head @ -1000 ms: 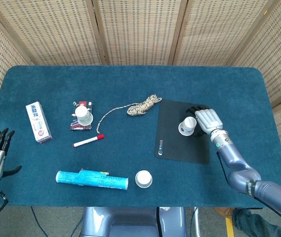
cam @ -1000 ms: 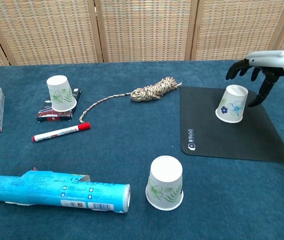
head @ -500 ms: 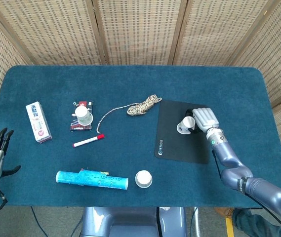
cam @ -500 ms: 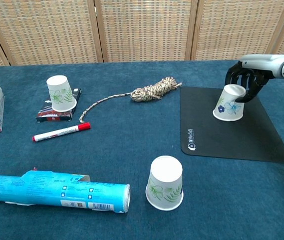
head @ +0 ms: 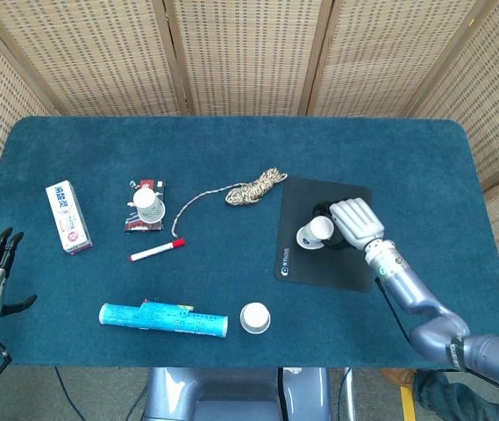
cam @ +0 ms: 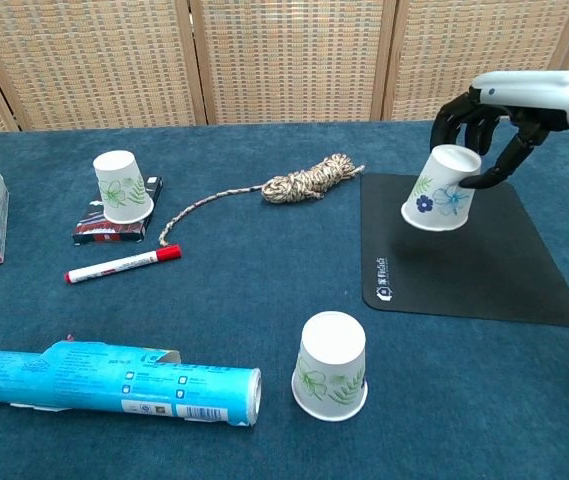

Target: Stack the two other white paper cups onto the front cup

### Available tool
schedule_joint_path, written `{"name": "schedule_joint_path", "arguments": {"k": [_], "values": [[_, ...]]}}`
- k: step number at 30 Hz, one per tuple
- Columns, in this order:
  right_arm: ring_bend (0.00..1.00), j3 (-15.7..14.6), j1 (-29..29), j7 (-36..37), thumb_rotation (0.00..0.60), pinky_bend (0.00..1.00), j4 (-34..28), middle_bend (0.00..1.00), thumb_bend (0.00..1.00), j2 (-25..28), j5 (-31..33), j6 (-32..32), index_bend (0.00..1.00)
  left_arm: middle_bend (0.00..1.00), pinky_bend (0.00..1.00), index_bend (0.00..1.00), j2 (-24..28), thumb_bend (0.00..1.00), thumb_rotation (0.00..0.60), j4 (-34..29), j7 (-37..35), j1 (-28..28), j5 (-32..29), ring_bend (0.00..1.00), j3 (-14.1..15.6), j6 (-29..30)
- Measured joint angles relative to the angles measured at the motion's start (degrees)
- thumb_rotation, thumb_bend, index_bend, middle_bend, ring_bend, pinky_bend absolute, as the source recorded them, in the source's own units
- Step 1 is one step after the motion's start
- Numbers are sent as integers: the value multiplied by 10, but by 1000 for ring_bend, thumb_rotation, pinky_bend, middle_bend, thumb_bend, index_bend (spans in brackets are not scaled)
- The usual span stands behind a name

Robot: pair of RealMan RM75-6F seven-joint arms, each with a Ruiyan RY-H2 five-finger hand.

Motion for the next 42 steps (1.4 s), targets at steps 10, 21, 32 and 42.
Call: {"name": "schedule_joint_path", "arguments": {"k": [10,21,32,42], "values": [[466,-70,-33,54,600,429,-159,518,507,102,-190,61,482,0,0,0,19,0,600,-18,-19,11,24,0,9,23],[466,-84,-15,-5,600,429,-223,517,508,96,-211,45,480,0,0,0,33,0,600,-30,-28,19,31,0,9,40],[466,-71,8,-133,600,429,-267,516,508,56,-137,13,477,0,0,0,51,0,600,-35,-60,22,36,0,13,37],[411,-63,26,-213,600,413,-282,427,330,27,-72,6,398,0,0,0,55,0,600,-34,-68,22,34,0,12,33]]}}
